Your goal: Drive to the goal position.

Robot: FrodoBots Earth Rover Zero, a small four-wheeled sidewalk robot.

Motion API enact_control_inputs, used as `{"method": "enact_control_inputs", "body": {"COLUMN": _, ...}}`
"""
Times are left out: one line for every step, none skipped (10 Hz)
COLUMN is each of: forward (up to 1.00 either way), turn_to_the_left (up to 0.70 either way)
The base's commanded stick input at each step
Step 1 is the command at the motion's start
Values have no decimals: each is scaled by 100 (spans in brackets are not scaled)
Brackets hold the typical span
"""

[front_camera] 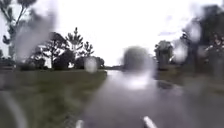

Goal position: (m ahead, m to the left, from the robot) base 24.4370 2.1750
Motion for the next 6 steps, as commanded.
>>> {"method": "enact_control_inputs", "body": {"forward": 85, "turn_to_the_left": 0}}
{"method": "enact_control_inputs", "body": {"forward": 85, "turn_to_the_left": 0}}
{"method": "enact_control_inputs", "body": {"forward": 85, "turn_to_the_left": 0}}
{"method": "enact_control_inputs", "body": {"forward": 85, "turn_to_the_left": 0}}
{"method": "enact_control_inputs", "body": {"forward": 85, "turn_to_the_left": 0}}
{"method": "enact_control_inputs", "body": {"forward": 85, "turn_to_the_left": 0}}
